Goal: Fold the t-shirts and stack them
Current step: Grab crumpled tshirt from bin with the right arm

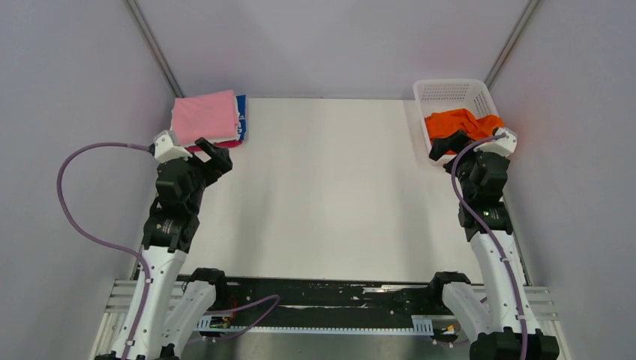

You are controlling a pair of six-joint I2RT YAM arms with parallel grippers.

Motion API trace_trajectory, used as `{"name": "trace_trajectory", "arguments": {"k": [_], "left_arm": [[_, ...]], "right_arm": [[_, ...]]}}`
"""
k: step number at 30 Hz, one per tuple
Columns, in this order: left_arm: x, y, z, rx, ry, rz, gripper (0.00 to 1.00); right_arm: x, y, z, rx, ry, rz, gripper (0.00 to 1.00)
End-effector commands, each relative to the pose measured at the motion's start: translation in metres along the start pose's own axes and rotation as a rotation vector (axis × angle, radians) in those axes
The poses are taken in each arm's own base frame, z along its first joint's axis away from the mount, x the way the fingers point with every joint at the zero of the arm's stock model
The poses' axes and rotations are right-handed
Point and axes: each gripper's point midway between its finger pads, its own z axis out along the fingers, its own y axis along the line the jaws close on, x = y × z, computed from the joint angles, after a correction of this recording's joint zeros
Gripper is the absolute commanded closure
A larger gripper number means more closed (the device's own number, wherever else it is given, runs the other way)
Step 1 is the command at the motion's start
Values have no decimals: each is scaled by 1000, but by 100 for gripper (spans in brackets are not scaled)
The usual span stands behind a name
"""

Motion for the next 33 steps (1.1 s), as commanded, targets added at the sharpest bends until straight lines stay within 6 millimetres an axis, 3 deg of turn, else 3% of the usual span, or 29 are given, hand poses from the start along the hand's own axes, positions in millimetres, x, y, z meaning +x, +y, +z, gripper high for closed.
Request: {"name": "trace_trajectory", "arguments": {"k": [1, 5, 8, 11, 17, 20, 26, 28, 30, 31, 33], "left_arm": [[-9, 0, -7, -10, -20, -23, 0], [-10, -2, -6, -8, -18, -21, 0], [-11, -1, -4, -17, -20, -13, 0], [-10, 5, -3, -51, -21, -14, 0], [-2, 1, 6, -30, 7, -3, 0], [4, 1, 13, -31, 34, 9, 0], [14, 10, 20, -87, 84, 43, 0], [17, 12, 22, -96, 93, 47, 0], [19, 13, 24, -100, 100, 47, 0], [18, 13, 24, -104, 99, 45, 0], [17, 12, 25, -104, 100, 50, 0]], "right_arm": [[1, 3, -1, 0, 36, -5, 0], [-13, 5, 17, 27, 49, -80, 0], [-26, -22, 42, 214, 89, -40, 0], [-26, -45, 81, 286, 166, -3, 0], [7, -109, 180, 420, 340, -13, 0], [17, -131, 223, 469, 364, -45, 0], [66, -163, 276, 492, 450, -59, 0], [84, -164, 287, 453, 495, -64, 11], [89, -160, 294, 422, 512, -57, 44], [84, -156, 296, 400, 506, -64, 63], [53, -138, 299, 351, 455, -81, 84]]}}
